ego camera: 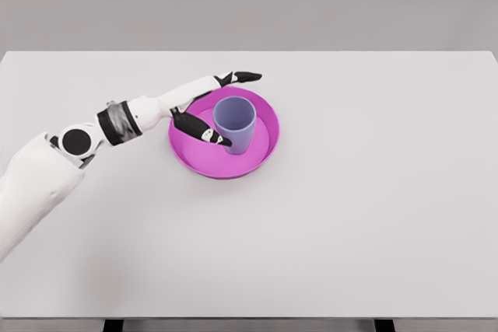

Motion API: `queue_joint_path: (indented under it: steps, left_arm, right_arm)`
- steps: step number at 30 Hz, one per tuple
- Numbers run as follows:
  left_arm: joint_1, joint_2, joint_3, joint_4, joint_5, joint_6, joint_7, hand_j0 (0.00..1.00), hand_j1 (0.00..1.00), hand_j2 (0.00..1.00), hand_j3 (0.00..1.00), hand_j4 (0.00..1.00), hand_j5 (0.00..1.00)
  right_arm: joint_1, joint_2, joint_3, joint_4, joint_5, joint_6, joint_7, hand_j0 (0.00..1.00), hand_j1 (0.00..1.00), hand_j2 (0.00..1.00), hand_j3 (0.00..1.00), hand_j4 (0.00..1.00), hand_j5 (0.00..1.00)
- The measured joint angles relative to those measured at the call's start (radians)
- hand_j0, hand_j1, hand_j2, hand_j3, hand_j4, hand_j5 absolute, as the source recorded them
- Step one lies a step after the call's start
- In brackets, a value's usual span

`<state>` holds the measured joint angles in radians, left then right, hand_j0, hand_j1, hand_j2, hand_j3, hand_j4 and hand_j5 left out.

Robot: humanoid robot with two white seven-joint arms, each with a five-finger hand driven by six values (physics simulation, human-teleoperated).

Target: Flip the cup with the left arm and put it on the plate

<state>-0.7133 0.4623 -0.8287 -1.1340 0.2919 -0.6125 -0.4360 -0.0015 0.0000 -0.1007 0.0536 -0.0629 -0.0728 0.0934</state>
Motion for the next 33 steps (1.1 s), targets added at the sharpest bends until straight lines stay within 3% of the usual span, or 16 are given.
queue_joint_path:
  steps: [13,15,21,28,33]
  left_arm:
    - [0.031,0.072,0.009,-0.089,0.018,0.0,0.0,1.0,1.0,1.0,1.0,1.0,1.0]
    - [0.038,0.109,0.01,-0.112,0.026,0.0,0.0,1.0,1.0,1.0,1.0,1.0,1.0]
    - [0.15,0.258,0.071,-0.168,0.058,-0.001,0.0,1.0,1.0,1.0,1.0,1.0,1.0]
    - [0.244,0.459,0.124,-0.174,0.106,0.0,0.001,1.0,1.0,1.0,1.0,1.0,1.0]
    - [0.287,0.523,0.131,-0.173,0.11,0.0,0.0,1.0,1.0,1.0,1.0,1.0,1.0]
  right_arm:
    - [0.0,0.0,0.0,0.0,0.0,0.0,0.0,1.0,1.0,1.0,1.0,1.0,1.0]
    - [0.0,0.0,0.0,0.0,0.0,0.0,0.0,1.0,1.0,1.0,1.0,1.0,1.0]
    - [0.0,0.0,0.0,0.0,0.0,0.0,0.0,1.0,1.0,1.0,1.0,1.0,1.0]
    - [0.0,0.0,-0.001,0.0,0.0,0.0,0.0,1.0,1.0,1.0,1.0,1.0,1.0]
    - [0.0,0.0,-0.001,0.0,0.0,0.0,0.0,1.0,1.0,1.0,1.0,1.0,1.0]
